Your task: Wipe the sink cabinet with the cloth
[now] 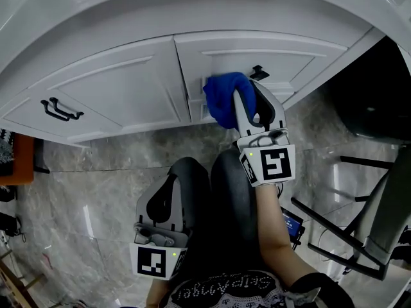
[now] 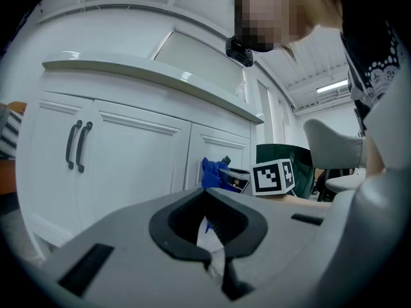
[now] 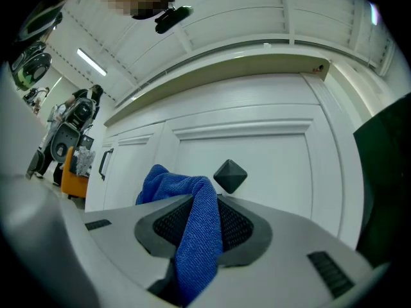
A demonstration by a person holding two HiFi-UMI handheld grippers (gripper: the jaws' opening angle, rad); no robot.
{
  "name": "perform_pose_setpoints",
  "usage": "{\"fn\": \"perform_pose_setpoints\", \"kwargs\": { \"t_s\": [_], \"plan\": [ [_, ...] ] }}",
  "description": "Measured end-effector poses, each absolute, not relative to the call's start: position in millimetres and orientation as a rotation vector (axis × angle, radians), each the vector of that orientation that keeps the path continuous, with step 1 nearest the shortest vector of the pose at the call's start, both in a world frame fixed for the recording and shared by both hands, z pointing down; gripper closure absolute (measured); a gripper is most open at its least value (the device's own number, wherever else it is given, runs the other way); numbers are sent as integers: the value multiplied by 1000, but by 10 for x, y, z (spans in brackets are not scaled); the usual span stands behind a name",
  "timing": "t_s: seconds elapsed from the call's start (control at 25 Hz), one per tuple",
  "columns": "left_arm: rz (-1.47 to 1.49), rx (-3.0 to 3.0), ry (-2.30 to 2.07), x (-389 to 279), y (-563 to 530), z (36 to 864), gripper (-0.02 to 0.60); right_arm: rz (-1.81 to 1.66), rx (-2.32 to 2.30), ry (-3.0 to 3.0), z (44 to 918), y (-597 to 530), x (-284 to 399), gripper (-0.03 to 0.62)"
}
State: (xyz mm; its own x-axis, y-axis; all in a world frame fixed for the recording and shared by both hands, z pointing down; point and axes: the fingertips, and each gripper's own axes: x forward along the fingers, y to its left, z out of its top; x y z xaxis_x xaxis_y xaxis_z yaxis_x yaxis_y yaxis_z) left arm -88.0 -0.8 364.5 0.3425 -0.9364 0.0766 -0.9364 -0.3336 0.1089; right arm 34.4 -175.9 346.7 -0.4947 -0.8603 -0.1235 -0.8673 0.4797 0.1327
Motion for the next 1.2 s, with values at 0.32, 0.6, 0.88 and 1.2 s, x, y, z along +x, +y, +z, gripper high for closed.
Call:
{"fn": "perform_pose_setpoints", "kwargs": {
  "t_s": [0.32,0.6,0.88,1.2],
  "plan": [
    [-6,2467,-1701,-854,-60,3688,578,307,-1654,2637,3477,-1812,621,476],
    [-7,2481,-1683,-815,-73,3688,578,317,-1753,2582,3486,-1844,931,476],
    [-32,2491,-1666,-771,-101,3683,578,301,-1890,2478,3444,-1898,1361,476],
    [-30,2487,-1670,-765,-136,3693,578,328,-1919,2450,3445,-1911,1596,476]
  ]
}}
